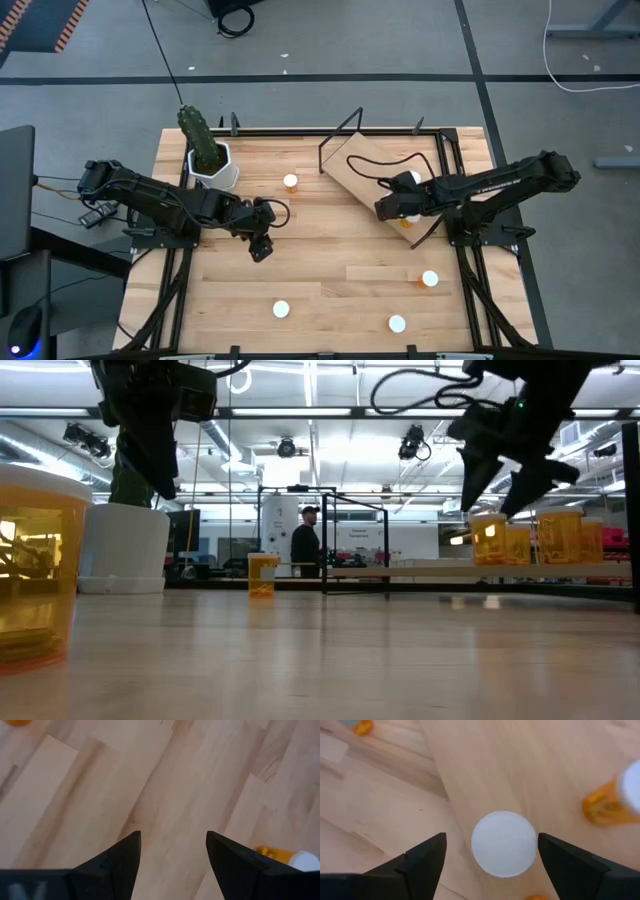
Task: Pick and place medicine bottles onto shelf by color
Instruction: Put the orange pill bottle to the middle left on the shelf
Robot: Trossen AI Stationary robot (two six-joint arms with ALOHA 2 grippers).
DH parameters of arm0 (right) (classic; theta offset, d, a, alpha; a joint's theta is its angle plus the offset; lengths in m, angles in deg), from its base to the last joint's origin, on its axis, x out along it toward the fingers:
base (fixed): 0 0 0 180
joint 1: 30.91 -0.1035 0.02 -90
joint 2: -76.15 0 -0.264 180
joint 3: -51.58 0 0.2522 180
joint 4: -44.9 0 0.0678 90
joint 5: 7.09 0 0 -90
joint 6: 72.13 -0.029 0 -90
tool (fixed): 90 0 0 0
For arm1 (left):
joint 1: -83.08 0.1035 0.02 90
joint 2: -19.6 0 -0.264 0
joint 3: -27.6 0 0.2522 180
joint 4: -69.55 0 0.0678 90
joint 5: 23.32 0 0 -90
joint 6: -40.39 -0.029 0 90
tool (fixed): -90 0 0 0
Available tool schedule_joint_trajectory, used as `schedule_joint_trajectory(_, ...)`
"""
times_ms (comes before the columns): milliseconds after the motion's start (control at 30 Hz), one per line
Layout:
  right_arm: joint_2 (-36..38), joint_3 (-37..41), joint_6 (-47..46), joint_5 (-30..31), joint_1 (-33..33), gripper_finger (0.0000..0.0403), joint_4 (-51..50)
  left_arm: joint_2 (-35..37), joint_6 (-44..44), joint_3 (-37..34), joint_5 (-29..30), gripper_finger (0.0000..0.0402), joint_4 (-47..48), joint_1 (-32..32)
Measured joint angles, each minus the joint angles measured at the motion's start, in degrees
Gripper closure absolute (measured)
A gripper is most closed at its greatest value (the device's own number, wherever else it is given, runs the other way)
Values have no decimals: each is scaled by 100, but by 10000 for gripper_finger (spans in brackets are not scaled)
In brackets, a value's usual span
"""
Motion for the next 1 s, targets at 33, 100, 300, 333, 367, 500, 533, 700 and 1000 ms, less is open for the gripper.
schedule_joint_trajectory(33, 0, -106, 58, 22, 0, 81, -106, 0, 31, 0, -36, 171, 0, 0)
schedule_joint_trajectory(100, 0, -346, 117, 107, 0, 81, -338, 0, 141, 0, -82, 171, -2, -2)
schedule_joint_trajectory(300, 4, -1038, 76, 43, -22, 81, -1479, 0, 339, 4, -195, 171, -9, -1)
schedule_joint_trajectory(333, 4, -1137, 80, 7, -42, 81, -1632, 0, 417, 4, -215, 171, -11, -2)
schedule_joint_trajectory(367, 4, -1233, 82, -31, -64, 81, -1753, 0, 473, 4, -248, 171, -16, 0)
schedule_joint_trajectory(500, 4, -1569, 82, -61, -199, 81, -1741, 0, 738, 4, -480, 171, -114, -40)
schedule_joint_trajectory(533, 4, -1648, 88, -64, -239, 81, -1667, 0, 773, 4, -546, 171, -148, -80)
schedule_joint_trajectory(700, 7, -1844, 292, -64, -462, 81, -1198, 0, 771, 4, -879, 171, -454, -443)
schedule_joint_trajectory(1000, 4, -1845, 434, -240, -1112, 81, -751, 0, 715, 4, -1048, 171, -1690, -1069)
